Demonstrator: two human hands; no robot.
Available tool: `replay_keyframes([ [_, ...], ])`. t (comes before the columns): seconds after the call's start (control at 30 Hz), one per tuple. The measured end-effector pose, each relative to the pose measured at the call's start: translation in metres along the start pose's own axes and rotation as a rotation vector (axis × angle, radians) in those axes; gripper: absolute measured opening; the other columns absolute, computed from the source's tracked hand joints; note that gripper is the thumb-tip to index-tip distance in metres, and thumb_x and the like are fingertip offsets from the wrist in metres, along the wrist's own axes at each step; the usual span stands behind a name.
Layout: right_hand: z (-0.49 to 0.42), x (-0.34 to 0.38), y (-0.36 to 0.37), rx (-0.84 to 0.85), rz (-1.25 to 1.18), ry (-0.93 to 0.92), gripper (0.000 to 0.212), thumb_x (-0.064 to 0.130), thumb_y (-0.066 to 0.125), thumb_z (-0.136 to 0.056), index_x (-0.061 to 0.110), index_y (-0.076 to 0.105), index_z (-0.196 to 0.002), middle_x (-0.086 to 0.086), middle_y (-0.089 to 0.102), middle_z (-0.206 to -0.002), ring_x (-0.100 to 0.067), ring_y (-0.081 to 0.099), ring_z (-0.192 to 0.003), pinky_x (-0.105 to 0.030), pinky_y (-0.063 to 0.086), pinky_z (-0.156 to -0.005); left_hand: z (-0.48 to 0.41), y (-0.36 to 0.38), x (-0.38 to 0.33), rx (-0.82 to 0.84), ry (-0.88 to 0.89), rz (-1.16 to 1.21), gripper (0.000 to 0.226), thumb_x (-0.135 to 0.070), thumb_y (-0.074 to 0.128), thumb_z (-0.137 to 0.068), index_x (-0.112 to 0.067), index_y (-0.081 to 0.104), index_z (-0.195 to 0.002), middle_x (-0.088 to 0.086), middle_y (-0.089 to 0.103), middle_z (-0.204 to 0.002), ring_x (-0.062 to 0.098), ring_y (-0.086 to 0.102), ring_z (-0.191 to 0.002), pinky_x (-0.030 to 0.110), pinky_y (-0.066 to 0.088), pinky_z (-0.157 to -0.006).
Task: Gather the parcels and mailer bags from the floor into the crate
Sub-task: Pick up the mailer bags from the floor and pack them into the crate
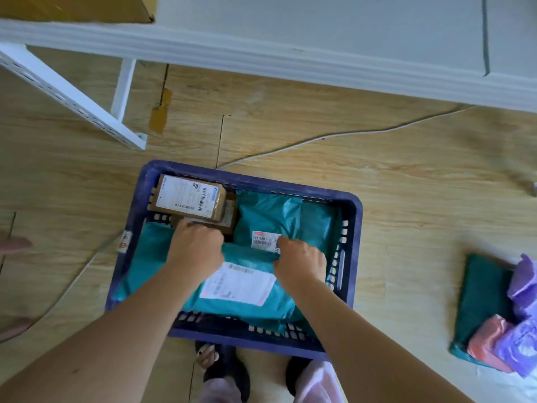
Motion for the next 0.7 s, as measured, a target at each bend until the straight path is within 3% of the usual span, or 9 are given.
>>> replay_keyframes([
  [0.1,-0.005,0.002,0.013,0.162,0.010,0.054,0.020,0.012,0.047,-0.089,0.016,0.059,-0.105,-0.007,0.064,-0.095,-0.025,0.054,-0.079,-0.028,0.039,-0.065,-0.003,0.013,0.025,0.068,-0.001,-0.058,0.020,-0.017,0.047,-0.085,-0.024,0.065,-0.086,-0.005,0.067,-0.086,0.015,0.059,-0.092,0.033,0.029,-0.103],
  [0.2,-0.008,0.018,0.035,0.271,-0.055,0.030,0.029,0.011,0.046,-0.091,0.020,0.057,-0.117,-0.007,0.064,-0.107,-0.025,0.060,-0.090,-0.028,0.048,-0.069,-0.006,0.024,0.033,0.065,0.008,-0.061,0.021,-0.019,0.048,-0.085,-0.023,0.068,-0.091,-0.004,0.068,-0.091,0.016,0.059,-0.096,0.033,0.029,-0.103],
  [0.37,-0.017,0.027,0.047,0.078,-0.051,0.132,0.027,0.005,0.044,-0.088,0.011,0.060,-0.109,-0.006,0.058,-0.102,-0.025,0.055,-0.100,-0.031,0.049,-0.079,-0.017,0.049,0.043,0.199,-0.139,0.134,0.021,-0.016,0.050,-0.085,-0.018,0.066,-0.098,0.003,0.068,-0.100,0.024,0.062,-0.096,0.029,0.044,-0.079],
  [0.5,-0.026,0.006,0.036,0.071,0.013,0.288,0.022,0.012,0.049,-0.087,0.012,0.061,-0.105,-0.006,0.060,-0.106,-0.025,0.054,-0.105,-0.031,0.047,-0.080,-0.024,0.058,0.022,0.286,-0.099,0.344,0.009,-0.012,0.050,-0.083,-0.016,0.053,-0.075,0.002,0.060,-0.079,0.024,0.058,-0.082,0.028,0.042,-0.065],
  [0.53,-0.028,-0.002,0.032,0.100,0.027,0.332,0.022,0.013,0.049,-0.087,0.012,0.061,-0.106,-0.006,0.061,-0.107,-0.026,0.055,-0.105,-0.031,0.047,-0.078,-0.027,0.056,0.014,0.228,-0.053,0.318,0.010,-0.014,0.050,-0.083,-0.017,0.049,-0.073,0.000,0.058,-0.078,0.022,0.057,-0.082,0.028,0.040,-0.068],
  [0.6,-0.031,-0.016,0.025,0.193,0.095,0.368,0.023,0.012,0.050,-0.086,0.014,0.062,-0.106,-0.006,0.064,-0.105,-0.025,0.059,-0.101,-0.028,0.045,-0.073,-0.035,0.051,0.002,0.037,0.066,0.203,0.006,-0.021,0.050,-0.086,-0.020,0.056,-0.086,-0.002,0.062,-0.089,0.020,0.056,-0.093,0.033,0.036,-0.089],
  [0.7,-0.033,-0.017,0.020,0.293,0.212,0.261,0.029,0.010,0.055,-0.082,0.019,0.061,-0.109,-0.002,0.065,-0.102,-0.023,0.062,-0.096,-0.026,0.041,-0.069,-0.044,0.035,-0.018,-0.084,0.217,0.121,0.020,-0.020,0.046,-0.087,-0.017,0.065,-0.096,-0.002,0.063,-0.093,0.018,0.054,-0.098,0.037,0.024,-0.108],
])
Point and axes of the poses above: each hand's wrist, its own z-axis away from the middle knuckle, its own y-axis out of the palm, x = y × z, the point moved 1 cm from there along -z, towards the middle knuckle
